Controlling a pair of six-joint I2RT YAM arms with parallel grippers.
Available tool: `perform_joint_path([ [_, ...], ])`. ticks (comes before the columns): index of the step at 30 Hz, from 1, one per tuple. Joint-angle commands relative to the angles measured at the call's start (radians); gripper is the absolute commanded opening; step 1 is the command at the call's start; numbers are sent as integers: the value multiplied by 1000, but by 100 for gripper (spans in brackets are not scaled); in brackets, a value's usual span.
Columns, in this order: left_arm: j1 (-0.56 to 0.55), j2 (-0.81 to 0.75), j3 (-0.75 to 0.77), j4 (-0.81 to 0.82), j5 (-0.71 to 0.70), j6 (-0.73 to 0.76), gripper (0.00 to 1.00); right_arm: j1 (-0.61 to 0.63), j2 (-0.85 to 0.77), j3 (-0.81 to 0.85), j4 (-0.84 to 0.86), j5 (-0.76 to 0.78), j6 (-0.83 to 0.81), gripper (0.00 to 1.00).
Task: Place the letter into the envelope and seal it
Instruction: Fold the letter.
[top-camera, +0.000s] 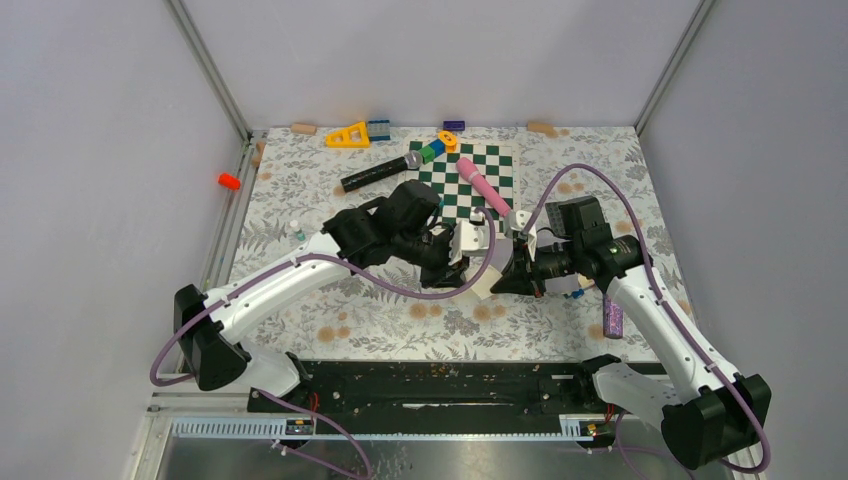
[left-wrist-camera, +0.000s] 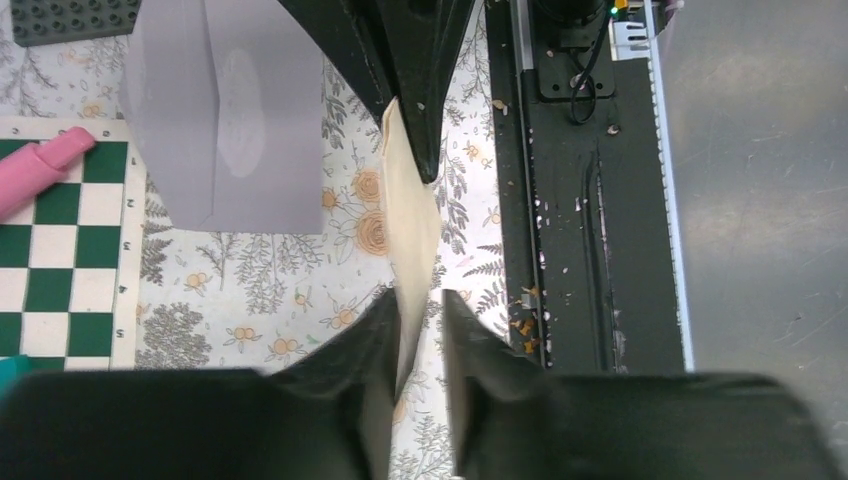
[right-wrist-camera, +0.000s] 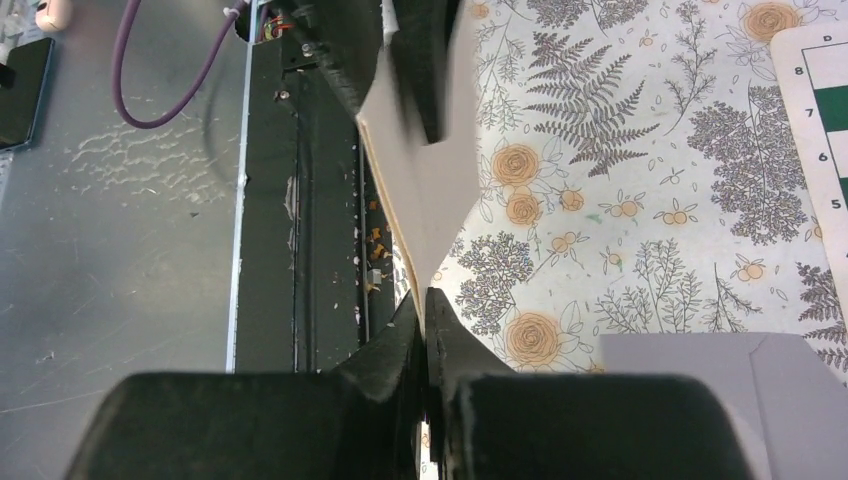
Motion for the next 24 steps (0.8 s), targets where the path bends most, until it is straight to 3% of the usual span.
perform_joint_path([
  [1, 2, -33, 4, 34, -5, 4, 42, -2, -8, 30, -7, -10, -14, 0],
  [2, 2, -32, 14, 34, -5, -5, 59, -2, -6, 29, -7, -9, -17, 0],
  [3, 3, -30, 21, 36, -6, -14, 68, -1, -3, 28, -7, -6, -18, 0],
  [6, 5, -21, 47, 49, -14, -58, 74, -2, 5, 25, -8, -1, -23, 0],
  [13, 10, 11, 100, 102, -58, -183, 69, -2, 21, 24, -5, 4, -27, 0],
  [24, 17, 47, 137, 132, -8, -274, 58, 0, 27, 24, -6, 0, -28, 0],
])
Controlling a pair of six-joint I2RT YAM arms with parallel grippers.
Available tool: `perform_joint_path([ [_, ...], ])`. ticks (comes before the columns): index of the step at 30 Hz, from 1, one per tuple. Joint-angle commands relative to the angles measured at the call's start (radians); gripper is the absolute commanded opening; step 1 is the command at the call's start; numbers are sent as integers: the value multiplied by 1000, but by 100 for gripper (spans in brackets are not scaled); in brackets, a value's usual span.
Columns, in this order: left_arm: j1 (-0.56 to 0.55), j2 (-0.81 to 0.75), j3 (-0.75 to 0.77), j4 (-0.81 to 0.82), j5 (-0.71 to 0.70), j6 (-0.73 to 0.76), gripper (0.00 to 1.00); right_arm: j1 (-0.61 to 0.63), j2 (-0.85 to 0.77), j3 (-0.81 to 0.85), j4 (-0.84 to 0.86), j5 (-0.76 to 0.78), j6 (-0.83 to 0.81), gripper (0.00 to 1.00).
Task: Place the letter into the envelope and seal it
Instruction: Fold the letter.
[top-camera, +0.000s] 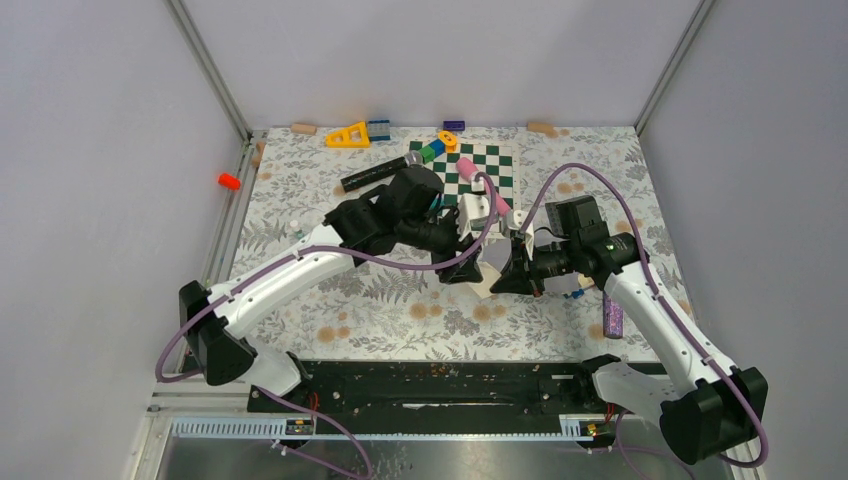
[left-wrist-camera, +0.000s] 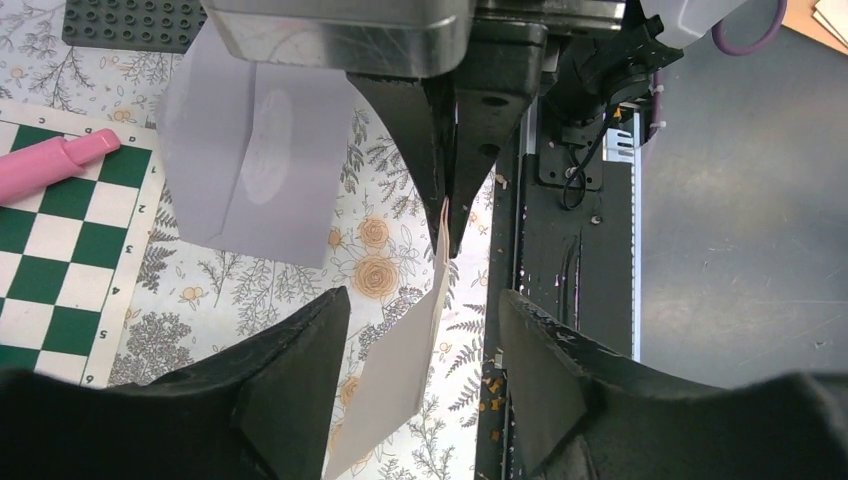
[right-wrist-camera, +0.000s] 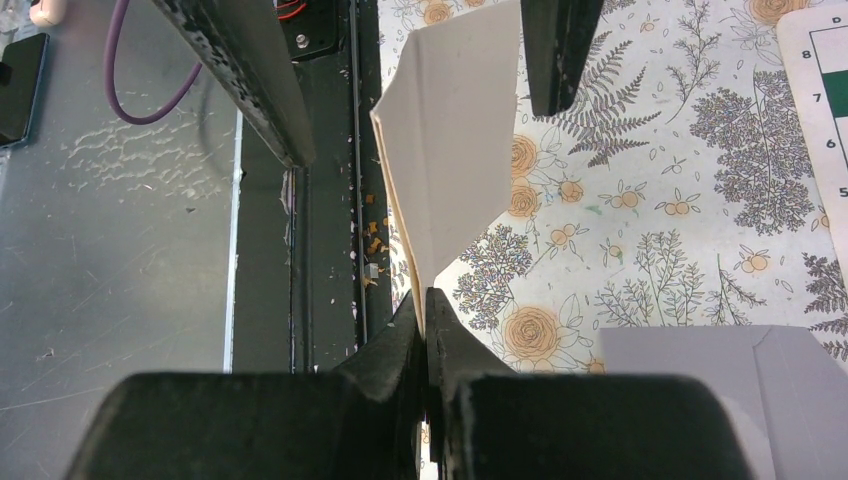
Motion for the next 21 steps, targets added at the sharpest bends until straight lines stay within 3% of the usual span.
perform_joint_path([
  [1, 4, 16, 60, 58, 22, -52, 57, 0, 3, 24, 0, -11, -17, 0],
  [8, 9, 30, 74, 67, 29, -82, 42, 0, 5, 23, 0, -13, -17, 0],
  [16, 11, 41, 86, 67, 73, -96, 33, 0, 12, 24, 0, -17, -16, 0],
  [18, 13, 43, 87, 67, 79, -98, 24, 1, 10, 24, 1, -17, -14, 0],
  [20, 12, 45, 86, 67, 79, -99, 3, 1, 12, 24, 1, -17, -14, 0],
  [21, 12, 46, 85, 67, 78, -100, 0, 1, 13, 24, 0, -17, -15, 0],
])
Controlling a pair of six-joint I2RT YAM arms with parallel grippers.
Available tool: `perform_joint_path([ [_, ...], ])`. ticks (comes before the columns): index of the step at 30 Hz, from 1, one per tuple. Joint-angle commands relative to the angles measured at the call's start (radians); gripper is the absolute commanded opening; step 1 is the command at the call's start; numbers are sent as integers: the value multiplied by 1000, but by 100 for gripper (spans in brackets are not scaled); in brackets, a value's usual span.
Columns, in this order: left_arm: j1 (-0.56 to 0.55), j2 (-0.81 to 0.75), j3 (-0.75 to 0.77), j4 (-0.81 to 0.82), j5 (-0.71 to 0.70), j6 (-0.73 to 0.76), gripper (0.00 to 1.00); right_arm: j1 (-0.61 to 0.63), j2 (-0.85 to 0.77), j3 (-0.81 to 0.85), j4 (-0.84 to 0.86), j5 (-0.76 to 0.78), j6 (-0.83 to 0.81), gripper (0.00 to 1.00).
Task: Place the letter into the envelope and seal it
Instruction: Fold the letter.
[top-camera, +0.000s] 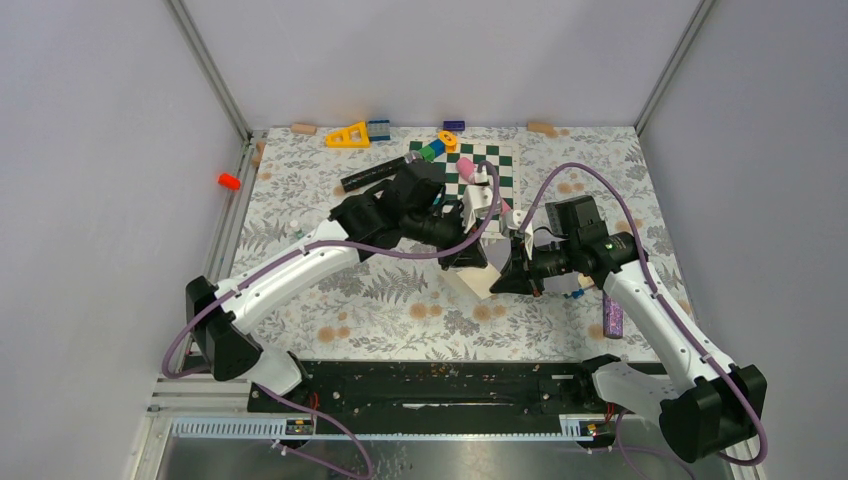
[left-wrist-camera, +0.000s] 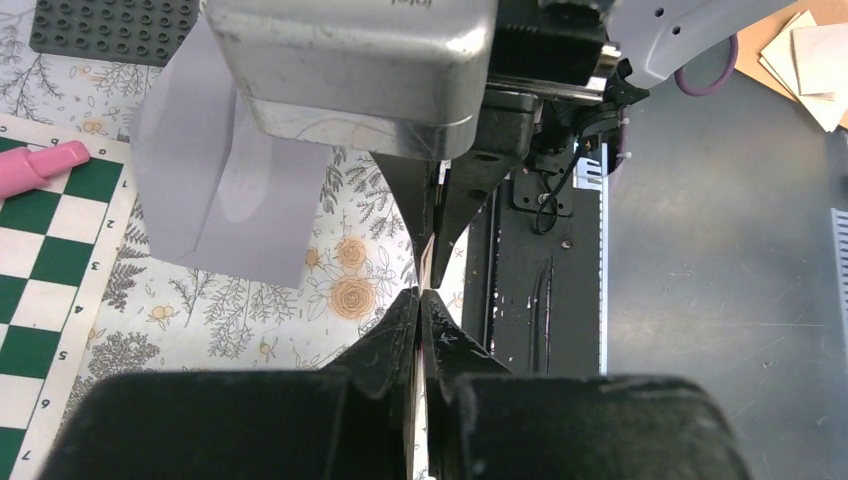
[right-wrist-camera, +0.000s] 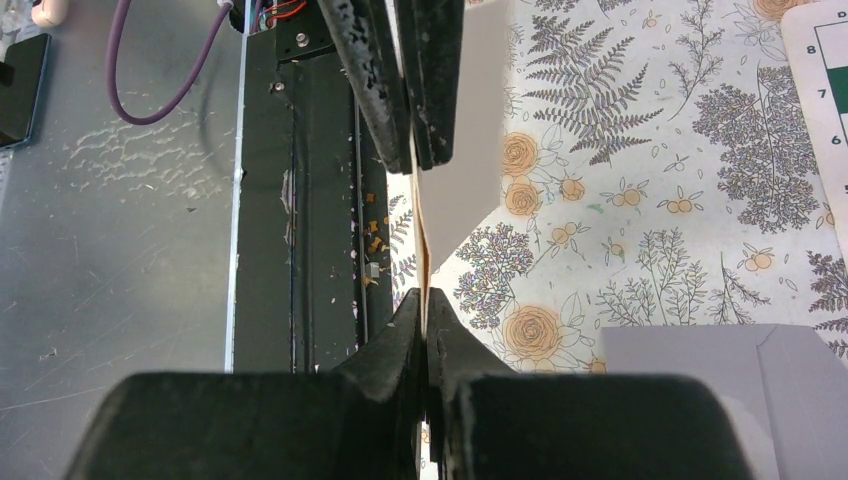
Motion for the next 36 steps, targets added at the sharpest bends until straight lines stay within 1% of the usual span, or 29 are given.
perform_joint_path([
  [1, 3, 2, 44, 40, 37, -10, 0, 1, 3, 24, 0, -16, -14, 0],
  [5, 4, 2, 43, 37, 47, 0, 0, 1, 2, 27, 0, -17, -11, 0],
  [6, 5, 2, 46, 29, 49, 7, 7, 1, 0, 28, 0, -17, -10, 0],
  [8, 5, -1, 49, 15, 38, 25, 45, 0, -6, 28, 1, -19, -9, 0],
  [9, 6, -5, 46, 9, 31, 35, 54, 0, -9, 29, 0, -20, -7, 0],
  [11, 12, -17, 37, 2, 22, 61, 63, 0, -16, 31, 1, -21, -4, 0],
  [13, 16, -26, 22, -12, 16, 94, 66, 0, -25, 33, 0, -21, -2, 0],
  [18, 24, -45, -31, -41, -2, 199, 65, -2, -39, 34, 0, -25, 0, 0],
  [22, 38, -50, -47, -97, 4, 287, 59, -5, -49, 37, 0, -24, 1, 0],
  [27, 59, -63, -57, -176, 13, 393, 54, -10, -53, 37, 0, -25, 0, 0],
  [30, 77, -79, -71, -208, 11, 439, 50, -12, -53, 38, 0, -24, -2, 0],
  [36, 113, -103, -104, -242, 16, 497, 38, -14, -55, 41, 0, -21, -2, 0],
])
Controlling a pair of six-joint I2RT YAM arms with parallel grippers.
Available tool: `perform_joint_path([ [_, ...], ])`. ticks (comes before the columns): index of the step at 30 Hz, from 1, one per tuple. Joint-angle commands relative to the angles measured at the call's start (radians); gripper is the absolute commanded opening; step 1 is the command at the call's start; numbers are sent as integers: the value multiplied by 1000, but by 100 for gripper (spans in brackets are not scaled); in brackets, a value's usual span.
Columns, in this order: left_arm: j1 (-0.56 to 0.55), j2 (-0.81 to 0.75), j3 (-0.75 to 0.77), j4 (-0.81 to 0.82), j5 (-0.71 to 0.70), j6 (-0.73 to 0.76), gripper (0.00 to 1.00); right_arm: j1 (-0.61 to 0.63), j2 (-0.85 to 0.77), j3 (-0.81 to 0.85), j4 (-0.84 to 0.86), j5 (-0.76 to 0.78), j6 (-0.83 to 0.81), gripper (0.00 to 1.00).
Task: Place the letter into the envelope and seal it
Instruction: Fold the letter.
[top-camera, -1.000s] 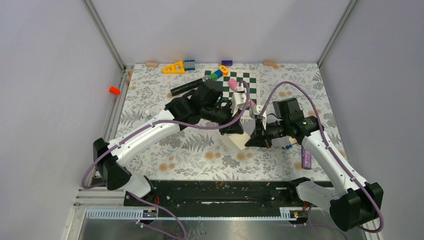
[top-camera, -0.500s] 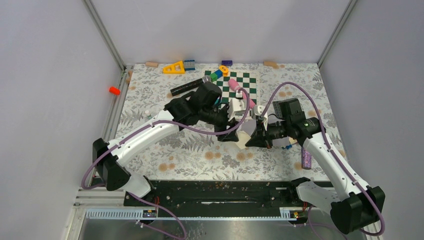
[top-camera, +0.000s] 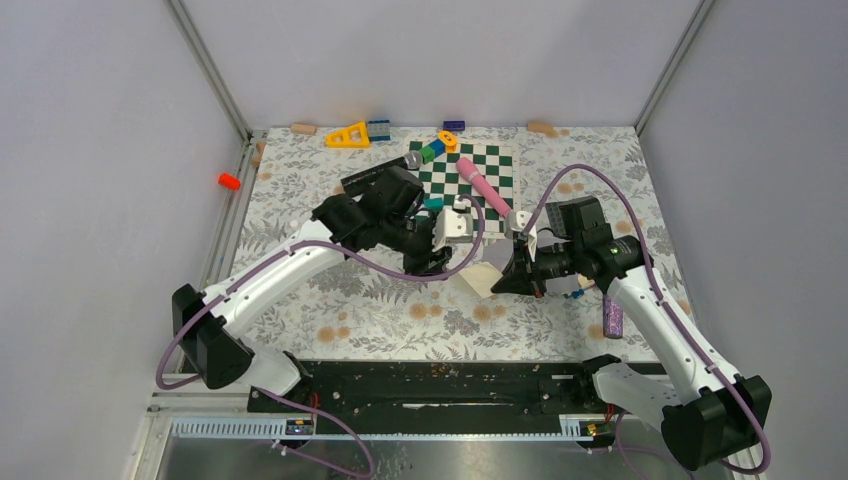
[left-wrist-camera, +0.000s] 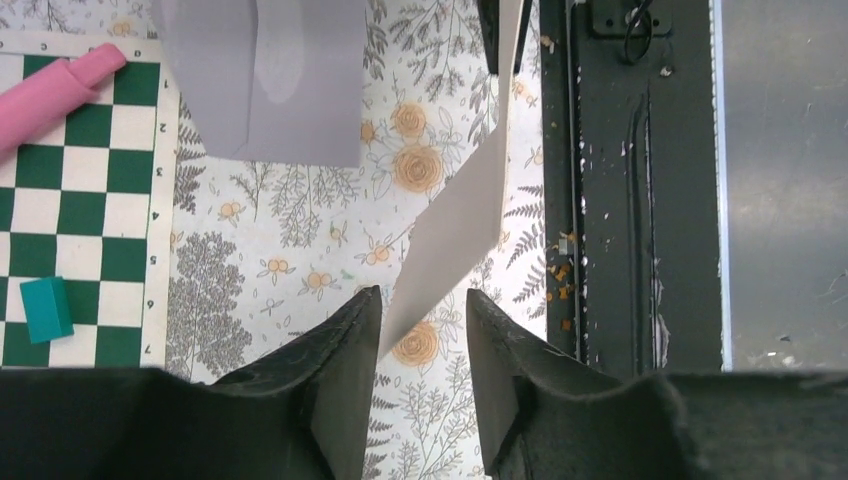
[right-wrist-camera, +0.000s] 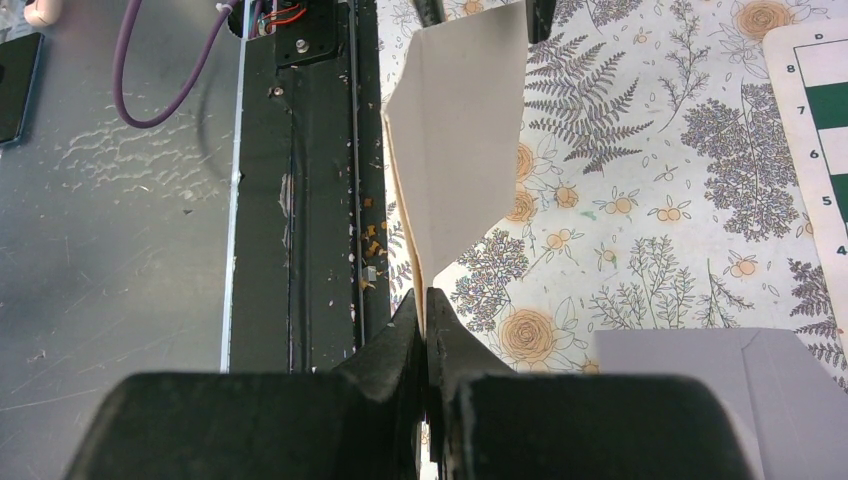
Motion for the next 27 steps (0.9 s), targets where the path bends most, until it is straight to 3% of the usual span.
perform_joint_path([
  [1, 21, -45, -20, -18, 14, 73, 36, -8, -18, 43, 1, -20, -1, 0],
  [7, 22, -23, -22, -39, 61, 84, 28, -9, -16, 48, 1, -22, 3, 0],
  [8, 22, -21, -22, -40, 68, 85, 21, -9, -16, 47, 1, -22, 3, 0],
  [9, 21, -19, -22, -41, 73, 84, 4, -9, -15, 46, 2, -21, 3, 0],
  [13, 24, -34, -33, -42, 88, 95, 0, -11, -17, 46, 2, -20, 3, 0],
  [14, 24, -40, -34, -41, 85, 97, 3, -12, -17, 46, 2, -20, 3, 0],
  [16, 25, -49, -35, -41, 80, 98, 35, -13, -17, 45, 1, -20, 2, 0],
  [18, 25, -55, -34, -41, 85, 98, 51, -13, -14, 45, 2, -22, 2, 0],
  [21, 26, -50, -17, -41, 105, 87, 55, -13, -9, 47, 2, -23, 3, 0],
  [27, 25, -19, 35, -41, 156, 49, 47, -13, -7, 46, 2, -23, 5, 0],
])
